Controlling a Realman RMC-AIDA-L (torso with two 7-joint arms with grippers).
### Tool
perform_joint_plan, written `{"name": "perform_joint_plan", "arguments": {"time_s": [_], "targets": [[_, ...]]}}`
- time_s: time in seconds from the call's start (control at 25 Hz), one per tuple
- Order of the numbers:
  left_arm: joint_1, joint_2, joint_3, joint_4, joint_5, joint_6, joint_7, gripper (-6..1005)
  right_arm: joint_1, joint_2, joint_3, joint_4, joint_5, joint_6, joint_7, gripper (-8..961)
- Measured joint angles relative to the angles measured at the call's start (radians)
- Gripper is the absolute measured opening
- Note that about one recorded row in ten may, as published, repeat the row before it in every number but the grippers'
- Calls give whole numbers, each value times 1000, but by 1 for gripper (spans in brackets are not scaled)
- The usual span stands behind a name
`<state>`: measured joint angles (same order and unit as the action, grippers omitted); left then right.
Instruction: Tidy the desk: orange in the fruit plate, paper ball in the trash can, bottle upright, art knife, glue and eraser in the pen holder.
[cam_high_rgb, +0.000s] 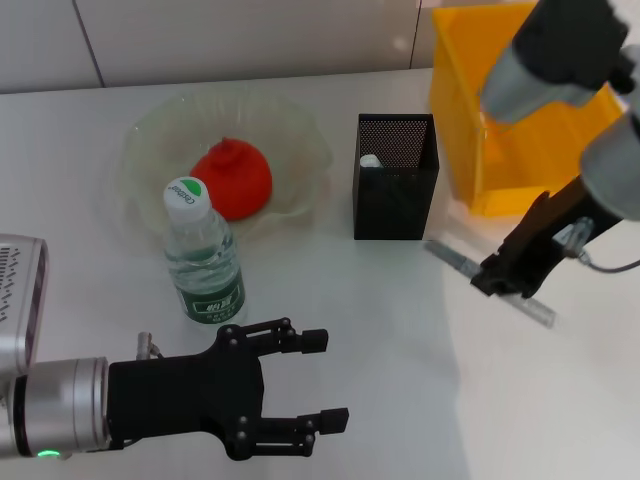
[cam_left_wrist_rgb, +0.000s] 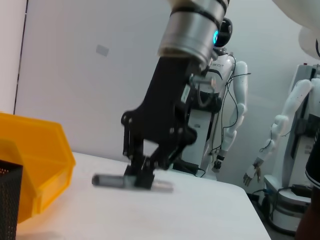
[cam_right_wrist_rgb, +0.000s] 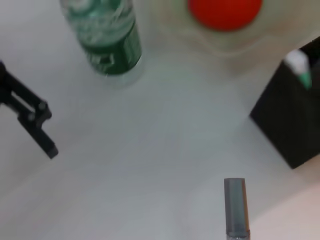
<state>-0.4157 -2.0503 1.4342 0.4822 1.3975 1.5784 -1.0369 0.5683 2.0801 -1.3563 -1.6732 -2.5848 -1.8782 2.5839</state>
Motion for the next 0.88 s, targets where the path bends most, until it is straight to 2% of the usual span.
{"name": "perform_joint_plan", "arguments": {"time_s": [0.08, 0.12, 0.28, 0.4, 0.52, 0.6, 0.72, 0.88], "targets": [[0, -1, 0, 6, 0, 0, 0, 802, 0, -1, 95, -70, 29, -55, -15, 129], [0, -2, 0, 10, 0, 0, 0, 802, 0, -1, 95, -70, 29, -55, -15, 129], [-1, -3, 0, 20, 0, 0, 0, 802, 13, -10, 217, -173, 106, -127, -29, 128], [-2, -4, -1, 27, 0, 1, 0, 802, 23, -17, 234, -209, 43, -120, -46, 128], [-4, -6, -3, 42, -4, 4, 0, 802, 45, -22, 214, -261, -149, -82, -132, 128], [-4, -9, -10, 43, -5, 3, 0, 802, 50, -14, 172, -282, -247, -43, -198, 127], [-4, -14, -24, 45, -6, 4, -1, 802, 50, -6, 114, -290, -325, 29, -297, 127], [-4, -17, -31, 47, -7, 5, -1, 802, 49, -5, 91, -288, -329, 84, -438, 127]]}}
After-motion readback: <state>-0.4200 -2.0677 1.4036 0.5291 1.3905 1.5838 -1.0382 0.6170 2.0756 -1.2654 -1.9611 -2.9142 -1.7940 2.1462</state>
